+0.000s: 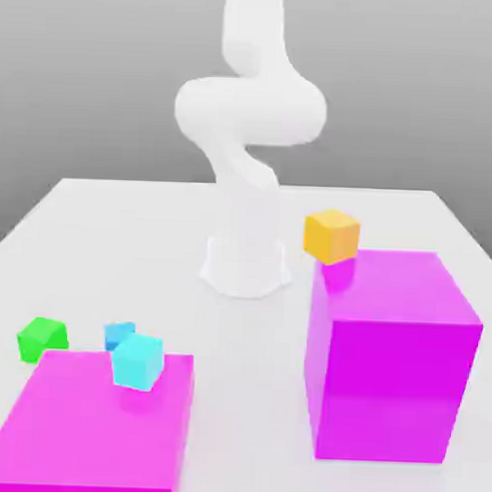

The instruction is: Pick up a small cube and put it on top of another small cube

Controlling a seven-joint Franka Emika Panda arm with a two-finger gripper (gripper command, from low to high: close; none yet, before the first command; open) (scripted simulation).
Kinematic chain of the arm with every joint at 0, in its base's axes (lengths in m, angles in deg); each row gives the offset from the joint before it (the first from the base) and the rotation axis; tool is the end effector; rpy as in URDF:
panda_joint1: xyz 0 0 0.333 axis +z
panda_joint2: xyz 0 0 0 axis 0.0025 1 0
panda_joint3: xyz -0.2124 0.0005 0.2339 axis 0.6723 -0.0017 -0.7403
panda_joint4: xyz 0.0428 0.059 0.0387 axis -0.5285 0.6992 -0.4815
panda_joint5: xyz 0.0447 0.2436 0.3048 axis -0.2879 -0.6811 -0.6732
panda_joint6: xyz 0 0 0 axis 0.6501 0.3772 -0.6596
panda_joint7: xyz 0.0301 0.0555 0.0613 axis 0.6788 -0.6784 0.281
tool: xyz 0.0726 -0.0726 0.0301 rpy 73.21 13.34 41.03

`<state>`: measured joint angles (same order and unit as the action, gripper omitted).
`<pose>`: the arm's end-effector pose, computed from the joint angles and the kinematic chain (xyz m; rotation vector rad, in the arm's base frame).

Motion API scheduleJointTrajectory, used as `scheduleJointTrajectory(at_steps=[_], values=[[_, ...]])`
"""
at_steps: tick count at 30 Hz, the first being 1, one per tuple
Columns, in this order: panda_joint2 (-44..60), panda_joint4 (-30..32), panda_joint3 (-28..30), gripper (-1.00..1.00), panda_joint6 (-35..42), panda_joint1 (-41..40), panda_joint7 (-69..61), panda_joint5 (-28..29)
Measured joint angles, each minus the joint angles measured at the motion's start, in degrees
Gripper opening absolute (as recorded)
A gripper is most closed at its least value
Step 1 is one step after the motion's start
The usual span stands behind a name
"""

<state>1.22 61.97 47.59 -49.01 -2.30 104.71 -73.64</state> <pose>0.3783 -0.0331 0.6647 -2.5146 1.1035 -0.9854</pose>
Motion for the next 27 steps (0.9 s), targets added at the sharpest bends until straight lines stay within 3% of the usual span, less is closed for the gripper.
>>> scheduleJointTrajectory(at_steps=[9,16,19,22,27], values=[[17.2,8.6,10.0,0.0,-10.0,-8.4,-7.8,6.9],[30.5,15.2,19.9,0.0,-18.0,-13.5,-17.9,6.4],[36.5,18.1,23.6,0.0,-21.6,-15.7,-24.8,2.6],[42.9,21.0,24.8,0.0,-25.0,-20.4,-34.2,-4.8],[53.7,20.7,16.5,0.0,-31.9,-27.0,-47.3,-19.7]])
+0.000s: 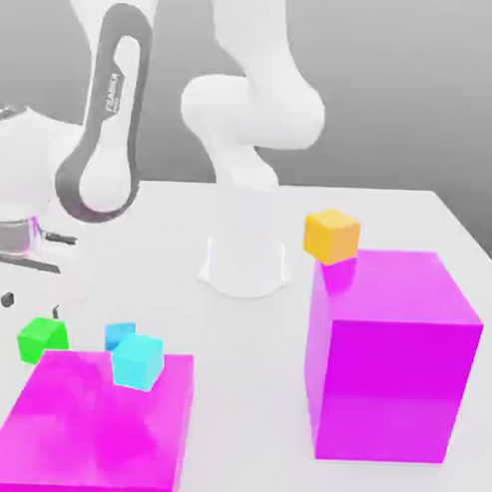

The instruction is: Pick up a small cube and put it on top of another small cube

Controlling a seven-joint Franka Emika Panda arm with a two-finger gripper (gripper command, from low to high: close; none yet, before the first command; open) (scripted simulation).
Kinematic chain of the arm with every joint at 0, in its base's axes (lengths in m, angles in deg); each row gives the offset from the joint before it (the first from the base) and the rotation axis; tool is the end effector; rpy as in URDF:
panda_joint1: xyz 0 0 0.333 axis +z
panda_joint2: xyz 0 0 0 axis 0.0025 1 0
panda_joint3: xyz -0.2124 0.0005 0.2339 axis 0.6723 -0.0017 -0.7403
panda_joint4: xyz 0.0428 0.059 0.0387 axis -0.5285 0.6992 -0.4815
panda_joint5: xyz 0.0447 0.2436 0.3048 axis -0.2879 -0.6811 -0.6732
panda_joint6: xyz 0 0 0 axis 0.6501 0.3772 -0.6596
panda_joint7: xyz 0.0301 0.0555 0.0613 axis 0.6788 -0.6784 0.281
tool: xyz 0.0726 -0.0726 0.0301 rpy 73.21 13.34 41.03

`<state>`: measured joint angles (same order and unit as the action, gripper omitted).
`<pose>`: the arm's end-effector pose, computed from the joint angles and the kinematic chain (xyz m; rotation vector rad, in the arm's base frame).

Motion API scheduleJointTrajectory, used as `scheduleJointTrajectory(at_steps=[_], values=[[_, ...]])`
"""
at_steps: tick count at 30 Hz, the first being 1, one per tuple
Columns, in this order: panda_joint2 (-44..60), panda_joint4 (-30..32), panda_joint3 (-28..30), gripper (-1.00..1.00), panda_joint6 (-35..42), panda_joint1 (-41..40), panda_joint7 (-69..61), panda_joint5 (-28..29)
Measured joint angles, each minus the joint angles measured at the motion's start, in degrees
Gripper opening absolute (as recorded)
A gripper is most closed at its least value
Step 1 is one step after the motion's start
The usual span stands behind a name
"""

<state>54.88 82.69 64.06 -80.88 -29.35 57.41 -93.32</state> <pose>0.2480 -0.3133 0.1629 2.7074 -1.5925 0.0032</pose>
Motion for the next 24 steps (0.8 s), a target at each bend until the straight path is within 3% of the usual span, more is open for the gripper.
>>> scheduleJointTrajectory(at_steps=[2,3,10,17,20,24], values=[[4.1,-0.9,-5.0,0.0,-3.1,-4.2,-3.2,-4.1],[5.6,-1.3,-6.9,-1.0,-4.4,-5.8,-4.2,-5.3],[5.7,-1.3,-7.2,-1.0,-4.3,-6.0,-4.3,-5.4],[-7.7,1.6,2.2,-1.0,5.5,0.7,9.5,11.3],[-13.8,1.5,-0.3,-1.0,11.2,3.4,21.1,16.8],[-21.5,1.2,-5.7,-1.0,18.9,6.6,34.3,19.2]])
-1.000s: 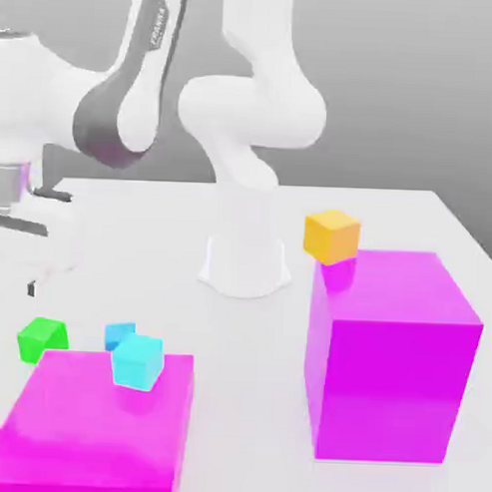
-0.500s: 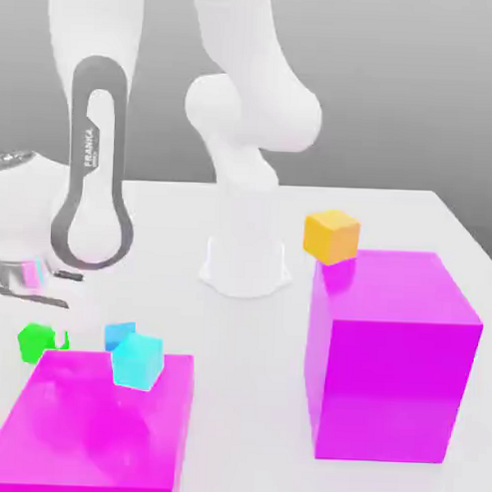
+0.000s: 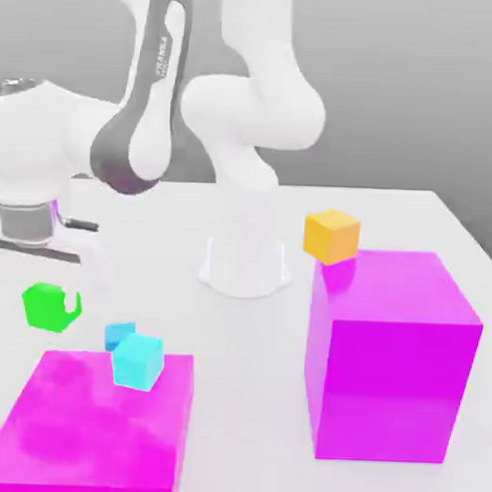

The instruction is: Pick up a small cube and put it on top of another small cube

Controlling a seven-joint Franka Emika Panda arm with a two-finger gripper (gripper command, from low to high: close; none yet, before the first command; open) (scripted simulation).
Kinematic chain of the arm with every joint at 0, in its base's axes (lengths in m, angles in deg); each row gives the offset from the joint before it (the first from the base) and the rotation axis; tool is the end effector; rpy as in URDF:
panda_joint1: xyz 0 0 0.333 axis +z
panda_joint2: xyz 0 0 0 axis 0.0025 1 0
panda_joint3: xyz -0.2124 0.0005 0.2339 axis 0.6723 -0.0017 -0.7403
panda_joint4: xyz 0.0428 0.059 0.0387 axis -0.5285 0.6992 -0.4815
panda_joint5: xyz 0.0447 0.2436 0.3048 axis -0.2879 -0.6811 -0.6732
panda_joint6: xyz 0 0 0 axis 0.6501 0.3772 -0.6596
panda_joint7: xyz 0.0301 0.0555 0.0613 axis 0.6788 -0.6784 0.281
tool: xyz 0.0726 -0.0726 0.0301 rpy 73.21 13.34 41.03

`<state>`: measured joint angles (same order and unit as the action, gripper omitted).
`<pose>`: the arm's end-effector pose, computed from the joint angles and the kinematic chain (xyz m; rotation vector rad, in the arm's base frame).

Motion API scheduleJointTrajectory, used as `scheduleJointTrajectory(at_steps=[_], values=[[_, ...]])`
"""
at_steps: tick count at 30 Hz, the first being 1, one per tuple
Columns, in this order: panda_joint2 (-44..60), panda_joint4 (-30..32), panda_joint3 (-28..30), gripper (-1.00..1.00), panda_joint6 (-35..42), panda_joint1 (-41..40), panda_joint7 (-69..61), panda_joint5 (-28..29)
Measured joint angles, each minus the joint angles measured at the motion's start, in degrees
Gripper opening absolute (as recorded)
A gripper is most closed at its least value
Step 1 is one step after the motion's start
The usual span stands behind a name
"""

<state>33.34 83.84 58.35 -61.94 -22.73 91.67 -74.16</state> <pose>0.3269 -0.2285 0.2724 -2.6413 1.6748 -0.0060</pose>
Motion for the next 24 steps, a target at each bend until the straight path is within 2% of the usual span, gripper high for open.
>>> scheduleJointTrajectory(at_steps=[7,21,24], values=[[-12.9,-0.6,-11.0,-1.0,13.4,6.0,18.2,-3.0],[-39.5,-1.7,-30.7,-1.0,40.5,20.2,48.3,-16.6],[-39.7,2.3,-33.1,-1.0,36.6,21.5,49.7,-18.8]])
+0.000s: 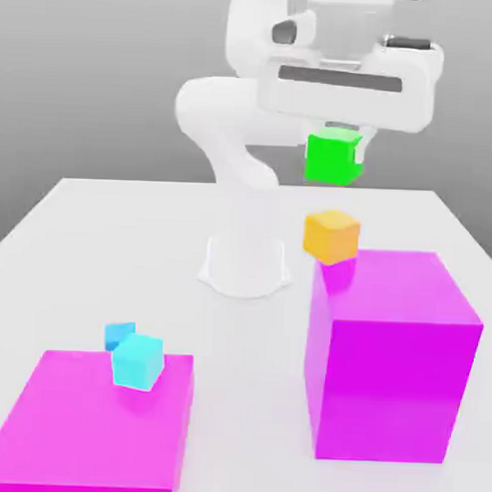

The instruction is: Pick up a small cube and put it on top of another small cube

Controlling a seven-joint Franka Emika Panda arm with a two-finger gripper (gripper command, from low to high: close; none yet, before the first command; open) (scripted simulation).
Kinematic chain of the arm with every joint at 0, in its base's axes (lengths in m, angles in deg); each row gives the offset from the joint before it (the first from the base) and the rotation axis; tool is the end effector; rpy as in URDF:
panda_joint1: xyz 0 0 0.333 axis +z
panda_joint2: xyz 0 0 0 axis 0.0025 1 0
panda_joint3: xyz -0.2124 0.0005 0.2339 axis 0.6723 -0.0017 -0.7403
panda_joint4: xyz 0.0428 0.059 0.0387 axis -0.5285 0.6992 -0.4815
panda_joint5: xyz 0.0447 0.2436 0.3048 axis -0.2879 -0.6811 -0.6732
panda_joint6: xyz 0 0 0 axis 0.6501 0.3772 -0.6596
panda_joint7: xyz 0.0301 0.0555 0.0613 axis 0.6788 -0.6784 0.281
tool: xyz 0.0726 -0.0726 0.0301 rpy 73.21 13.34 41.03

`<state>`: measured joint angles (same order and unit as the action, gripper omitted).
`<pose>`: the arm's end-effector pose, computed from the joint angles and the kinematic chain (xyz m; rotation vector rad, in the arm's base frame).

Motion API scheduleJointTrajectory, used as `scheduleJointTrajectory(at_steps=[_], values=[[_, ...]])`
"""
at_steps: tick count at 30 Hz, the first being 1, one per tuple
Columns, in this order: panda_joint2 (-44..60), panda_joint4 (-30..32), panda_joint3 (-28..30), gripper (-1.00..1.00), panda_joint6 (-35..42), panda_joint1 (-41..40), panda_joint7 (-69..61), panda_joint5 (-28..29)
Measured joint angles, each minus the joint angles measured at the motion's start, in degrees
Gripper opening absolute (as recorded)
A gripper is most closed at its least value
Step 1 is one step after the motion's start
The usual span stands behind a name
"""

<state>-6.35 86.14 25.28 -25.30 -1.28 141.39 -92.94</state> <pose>0.2844 0.1109 0.4307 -2.4959 1.8988 0.0061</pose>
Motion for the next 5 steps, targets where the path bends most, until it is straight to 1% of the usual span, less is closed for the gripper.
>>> scheduleJointTrajectory(at_steps=[1,2,5], values=[[0.5,1.7,-0.7,-1.0,-2.2,0.2,0.0,-0.7],[0.8,3.0,-1.2,1.0,-3.8,0.4,0.0,-1.1],[0.8,3.0,-1.2,1.0,-3.8,0.4,0.0,-1.1]])
